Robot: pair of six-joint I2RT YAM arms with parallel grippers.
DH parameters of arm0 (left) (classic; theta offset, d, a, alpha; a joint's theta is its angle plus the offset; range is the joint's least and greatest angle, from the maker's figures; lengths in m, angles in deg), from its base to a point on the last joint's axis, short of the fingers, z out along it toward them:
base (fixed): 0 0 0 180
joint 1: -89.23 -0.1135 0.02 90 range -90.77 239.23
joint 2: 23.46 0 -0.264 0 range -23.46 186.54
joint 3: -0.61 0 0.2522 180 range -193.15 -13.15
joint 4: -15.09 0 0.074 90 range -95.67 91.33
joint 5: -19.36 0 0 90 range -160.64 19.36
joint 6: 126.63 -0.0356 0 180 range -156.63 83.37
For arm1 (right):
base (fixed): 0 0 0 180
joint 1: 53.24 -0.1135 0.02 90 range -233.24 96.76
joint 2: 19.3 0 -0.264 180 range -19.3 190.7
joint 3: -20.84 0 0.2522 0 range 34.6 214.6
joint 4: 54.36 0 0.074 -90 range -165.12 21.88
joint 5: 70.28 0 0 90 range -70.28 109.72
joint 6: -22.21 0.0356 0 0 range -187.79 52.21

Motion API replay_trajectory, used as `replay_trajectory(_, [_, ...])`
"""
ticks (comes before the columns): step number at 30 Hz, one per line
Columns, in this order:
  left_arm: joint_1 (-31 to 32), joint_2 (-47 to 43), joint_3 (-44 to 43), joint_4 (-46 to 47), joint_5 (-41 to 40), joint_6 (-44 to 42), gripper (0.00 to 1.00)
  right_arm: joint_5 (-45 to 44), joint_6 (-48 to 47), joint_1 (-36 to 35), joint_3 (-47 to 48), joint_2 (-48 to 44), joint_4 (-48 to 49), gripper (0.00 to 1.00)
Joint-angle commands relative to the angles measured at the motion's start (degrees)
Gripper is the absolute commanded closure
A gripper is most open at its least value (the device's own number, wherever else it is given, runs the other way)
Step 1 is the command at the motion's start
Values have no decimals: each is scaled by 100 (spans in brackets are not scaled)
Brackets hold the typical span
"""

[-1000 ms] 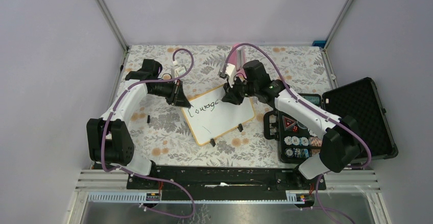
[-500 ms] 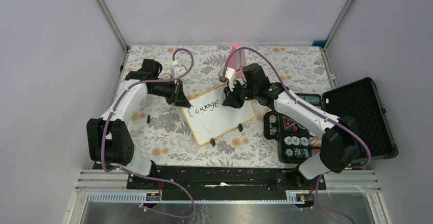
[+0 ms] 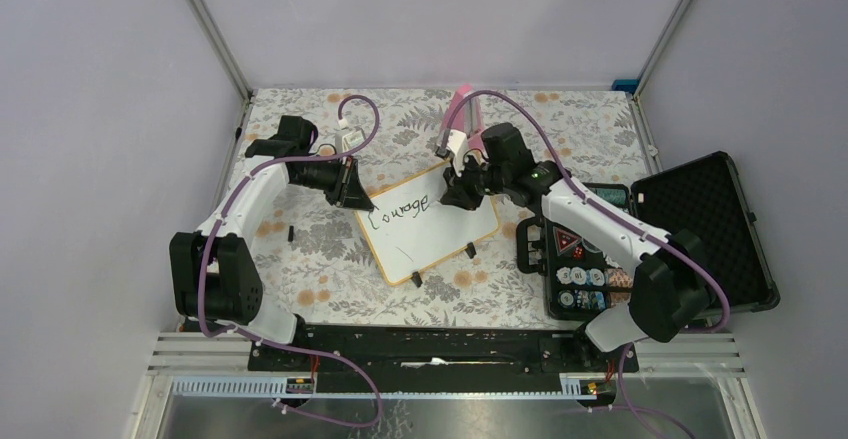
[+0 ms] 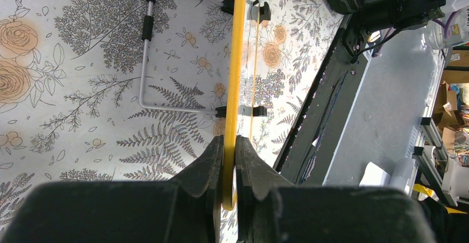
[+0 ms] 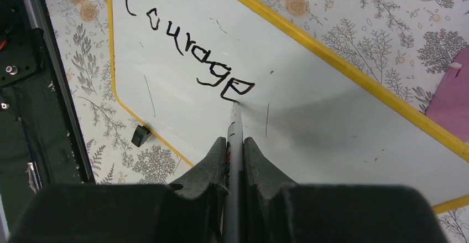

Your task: Write a sentence on the whiteboard

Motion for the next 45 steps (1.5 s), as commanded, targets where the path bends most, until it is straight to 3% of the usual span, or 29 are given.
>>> replay_trajectory(1, [25, -80, -52, 235, -378, -161, 100, -353, -160, 117, 125, -171, 106, 100])
replay_trajectory(14, [26, -107, -18, 232, -376, -187, 100, 485, -176, 64, 370, -392, -610, 100])
replay_trajectory(19, [26, -125, -14, 238, -420, -196, 100, 334, -186, 73, 318, -485, -698, 100])
replay_trajectory(35, [26, -170, 8, 237, -454, -213, 100, 403, -14, 802, 369, -473, -496, 100])
replay_trajectory(45, [33, -173, 39, 283, -465, -187, 100, 644, 121, 753, 339, -359, -253, 100])
